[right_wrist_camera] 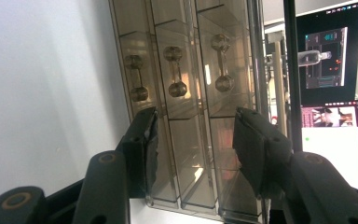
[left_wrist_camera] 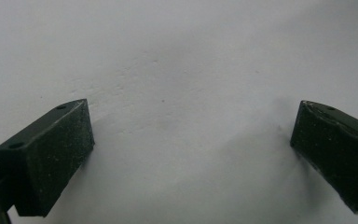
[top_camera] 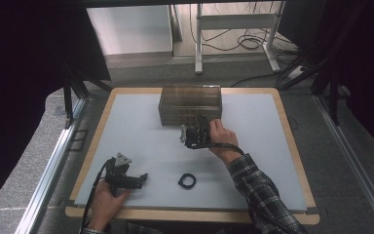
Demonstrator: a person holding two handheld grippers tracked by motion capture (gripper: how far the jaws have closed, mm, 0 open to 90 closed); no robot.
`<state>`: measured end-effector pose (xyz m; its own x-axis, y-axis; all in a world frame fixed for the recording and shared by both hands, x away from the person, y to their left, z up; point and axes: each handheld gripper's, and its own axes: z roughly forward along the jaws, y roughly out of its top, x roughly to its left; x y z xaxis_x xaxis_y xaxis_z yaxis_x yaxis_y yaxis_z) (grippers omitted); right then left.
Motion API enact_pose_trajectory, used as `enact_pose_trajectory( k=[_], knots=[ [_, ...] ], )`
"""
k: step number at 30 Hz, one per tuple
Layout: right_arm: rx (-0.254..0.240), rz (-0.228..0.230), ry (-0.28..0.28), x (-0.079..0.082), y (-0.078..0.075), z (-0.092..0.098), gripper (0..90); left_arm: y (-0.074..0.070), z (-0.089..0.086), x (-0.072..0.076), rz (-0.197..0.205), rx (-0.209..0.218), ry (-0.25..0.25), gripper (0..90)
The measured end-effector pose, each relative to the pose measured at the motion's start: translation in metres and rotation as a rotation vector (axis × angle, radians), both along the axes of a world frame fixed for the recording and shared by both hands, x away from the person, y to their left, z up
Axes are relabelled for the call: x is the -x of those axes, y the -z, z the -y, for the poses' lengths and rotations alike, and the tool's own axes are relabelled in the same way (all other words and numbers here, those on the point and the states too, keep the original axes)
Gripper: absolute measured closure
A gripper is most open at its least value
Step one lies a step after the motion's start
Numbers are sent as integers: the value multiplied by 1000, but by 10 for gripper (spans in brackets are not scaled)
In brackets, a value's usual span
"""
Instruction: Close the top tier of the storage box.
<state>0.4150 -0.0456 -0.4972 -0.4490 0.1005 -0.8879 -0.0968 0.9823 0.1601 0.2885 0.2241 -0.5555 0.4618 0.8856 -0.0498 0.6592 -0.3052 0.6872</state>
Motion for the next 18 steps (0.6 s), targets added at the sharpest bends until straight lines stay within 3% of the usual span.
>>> enact_pose_trajectory(
  k=[18],
  knots=[
    [85,51,8,-8,3,-9,544,0,0,0,0,0,0,0]
  ],
)
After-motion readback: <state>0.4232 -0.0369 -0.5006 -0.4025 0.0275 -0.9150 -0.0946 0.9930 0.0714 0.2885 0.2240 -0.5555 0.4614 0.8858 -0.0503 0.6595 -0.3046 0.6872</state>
